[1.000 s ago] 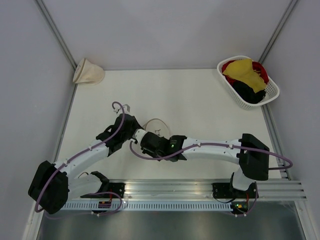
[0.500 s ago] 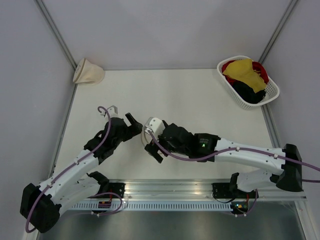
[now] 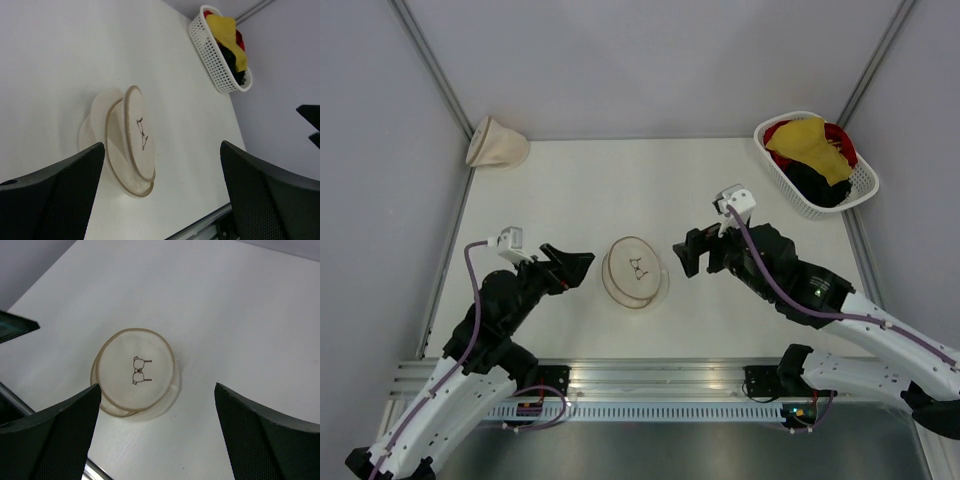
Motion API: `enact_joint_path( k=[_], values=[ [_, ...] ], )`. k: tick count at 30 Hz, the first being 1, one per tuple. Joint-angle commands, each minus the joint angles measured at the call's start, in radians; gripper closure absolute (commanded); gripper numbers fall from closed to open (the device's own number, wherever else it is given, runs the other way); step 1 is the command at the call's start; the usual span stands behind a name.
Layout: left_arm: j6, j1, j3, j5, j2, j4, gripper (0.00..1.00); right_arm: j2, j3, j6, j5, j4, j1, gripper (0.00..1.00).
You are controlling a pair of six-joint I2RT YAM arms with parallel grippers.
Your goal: Unzip the laundry bag and remove the bra
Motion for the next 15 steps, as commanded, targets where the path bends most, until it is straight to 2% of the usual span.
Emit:
enact_joint_path(
  k=[1, 7, 15],
  values=[
    [0.078, 0.002, 0.028, 0.092, -0.076, 0.003, 0.00, -0.049, 0.002, 0.043, 0.057, -0.051, -0.029, 0.02],
    [0.140, 0.002, 0.119, 0.120, -0.105, -0.046, 0.00, -0.086, 0.022, 0.083, 0.030, -0.077, -0.036, 0.02],
    [0.153, 0.002, 0.133, 0.138, -0.149, -0.058, 0.00, -0.064, 0.012, 0.117, -0.035, -0.052, -0.034, 0.02]
  ],
)
